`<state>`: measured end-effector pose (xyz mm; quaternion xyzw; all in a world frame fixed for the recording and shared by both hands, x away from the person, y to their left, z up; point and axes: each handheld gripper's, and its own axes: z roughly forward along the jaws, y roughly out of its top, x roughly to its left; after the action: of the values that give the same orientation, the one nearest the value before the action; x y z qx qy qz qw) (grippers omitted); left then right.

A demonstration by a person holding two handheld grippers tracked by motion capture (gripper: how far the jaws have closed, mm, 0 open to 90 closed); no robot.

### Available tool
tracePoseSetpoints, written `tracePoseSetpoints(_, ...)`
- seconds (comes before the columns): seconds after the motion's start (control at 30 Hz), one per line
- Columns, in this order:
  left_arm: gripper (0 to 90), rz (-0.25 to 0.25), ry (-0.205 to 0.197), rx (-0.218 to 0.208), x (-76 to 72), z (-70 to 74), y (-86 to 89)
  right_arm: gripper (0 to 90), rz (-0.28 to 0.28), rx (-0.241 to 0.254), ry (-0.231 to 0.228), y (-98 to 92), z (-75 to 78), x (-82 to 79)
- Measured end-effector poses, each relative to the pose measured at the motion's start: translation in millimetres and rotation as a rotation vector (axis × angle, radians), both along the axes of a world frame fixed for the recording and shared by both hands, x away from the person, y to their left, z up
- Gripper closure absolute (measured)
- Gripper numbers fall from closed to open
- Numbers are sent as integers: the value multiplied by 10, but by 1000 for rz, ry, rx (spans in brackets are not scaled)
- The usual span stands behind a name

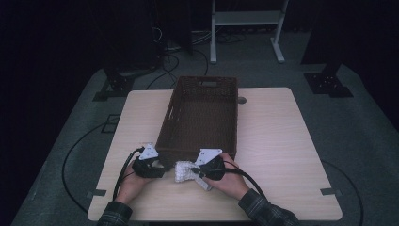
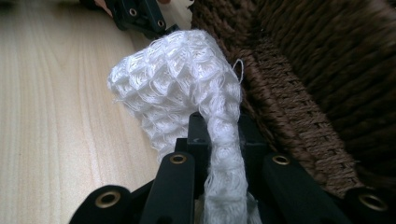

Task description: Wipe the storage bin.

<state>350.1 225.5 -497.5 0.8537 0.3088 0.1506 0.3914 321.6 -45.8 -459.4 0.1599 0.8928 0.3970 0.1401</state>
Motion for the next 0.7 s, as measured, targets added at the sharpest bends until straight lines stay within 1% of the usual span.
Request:
tracePoseSetpoints(0.1,380,0,-1,0,0,-1,0,791,-2,2,-4,2,3,-1)
tracePoseSetpoints(0.23,380,0,-1,-1,0,-1,0,791,-15,21,-12,-19,44,-4)
tracePoseSetpoints(0.33,380,0,0,-1,0,0,0,791,-18,36,-26,-35,99,-11)
tracePoseSetpoints(0.47,380,-2,-1,4,1,1,2,791,-22,54,-35,-43,165,-22)
tracePoseSetpoints(0.57,380,-2,0,4,1,1,2,790,-24,76,-33,-38,215,-26)
tracePoseSetpoints(0.7,380,-2,0,4,1,1,2,791,-23,95,-49,-22,285,-29)
